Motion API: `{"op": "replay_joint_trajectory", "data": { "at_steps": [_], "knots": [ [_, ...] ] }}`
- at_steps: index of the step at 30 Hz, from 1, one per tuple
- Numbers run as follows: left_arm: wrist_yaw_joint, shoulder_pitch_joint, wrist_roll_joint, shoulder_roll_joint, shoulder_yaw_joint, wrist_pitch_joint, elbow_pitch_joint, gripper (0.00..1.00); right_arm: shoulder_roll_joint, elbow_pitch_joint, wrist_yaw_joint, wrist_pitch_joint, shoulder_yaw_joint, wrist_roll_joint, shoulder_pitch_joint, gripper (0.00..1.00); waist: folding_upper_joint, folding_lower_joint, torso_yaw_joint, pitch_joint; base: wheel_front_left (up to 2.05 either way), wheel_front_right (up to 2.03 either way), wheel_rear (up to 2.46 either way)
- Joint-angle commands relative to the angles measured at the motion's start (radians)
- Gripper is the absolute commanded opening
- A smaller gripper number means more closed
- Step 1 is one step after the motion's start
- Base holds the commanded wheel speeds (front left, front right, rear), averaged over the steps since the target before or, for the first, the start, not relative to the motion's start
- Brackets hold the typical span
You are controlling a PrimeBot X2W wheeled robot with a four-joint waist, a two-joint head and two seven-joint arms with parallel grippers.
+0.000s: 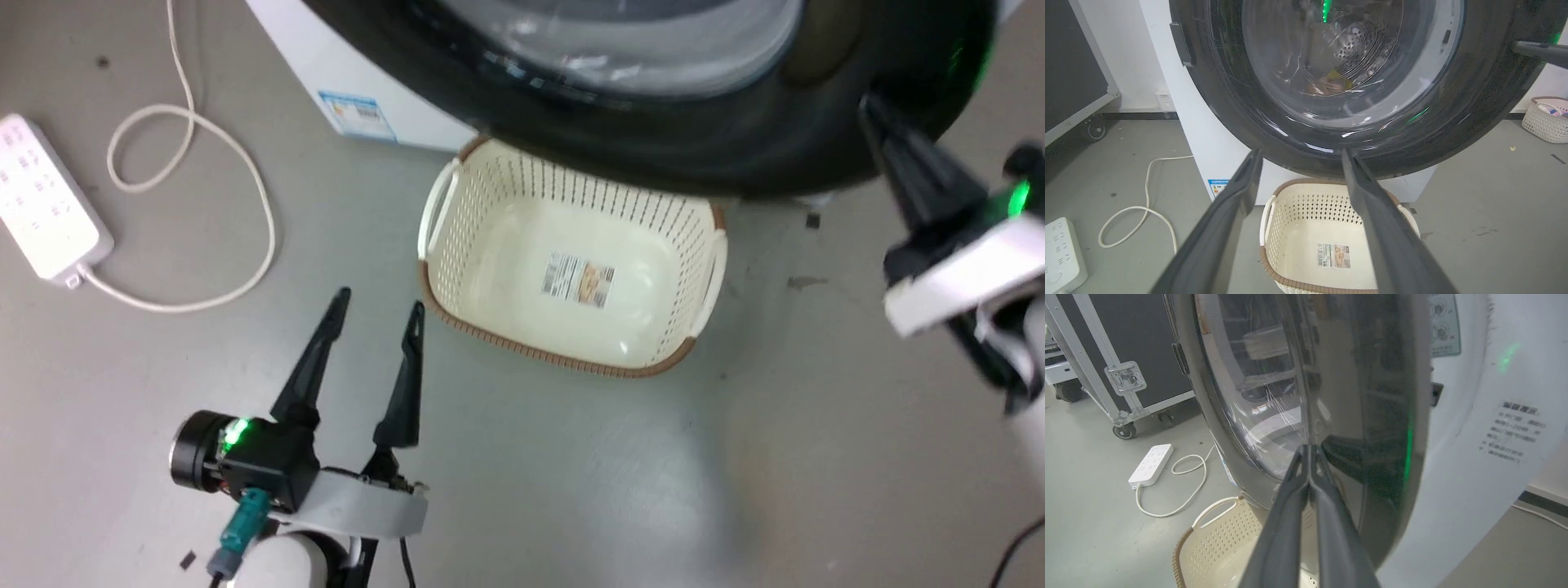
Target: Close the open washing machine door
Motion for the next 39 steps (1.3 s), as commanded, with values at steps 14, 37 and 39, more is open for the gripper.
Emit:
{"op": "replay_joint_trajectory", "data": {
  "at_steps": [14, 37, 39],
  "knots": [
    [0.024, -0.062, -0.001, -0.007, -0.01, -0.004, -0.029, 1.0, -0.068, 0.28, -0.003, 0.002, 0.04, 0.121, -0.374, 0.0, -0.0001, -0.0003, 0.033, 0.114, 0.0, 0.0, 0.0],
    [0.029, 0.004, -0.039, -0.007, 0.002, -0.004, 0.059, 1.0, -0.019, 0.35, -0.003, -0.071, 0.059, 0.168, -0.151, 1.0, -0.0001, -0.0003, -0.017, -0.173, 0.0, 0.0, 0.0],
    [0.025, 0.019, -0.041, -0.008, 0.013, -0.004, 0.075, 1.0, -0.019, 0.298, -0.003, -0.071, 0.034, 0.137, -0.076, 1.0, -0.0001, -0.0003, -0.028, -0.219, 0.0, 0.0, 0.0]
  ]
}}
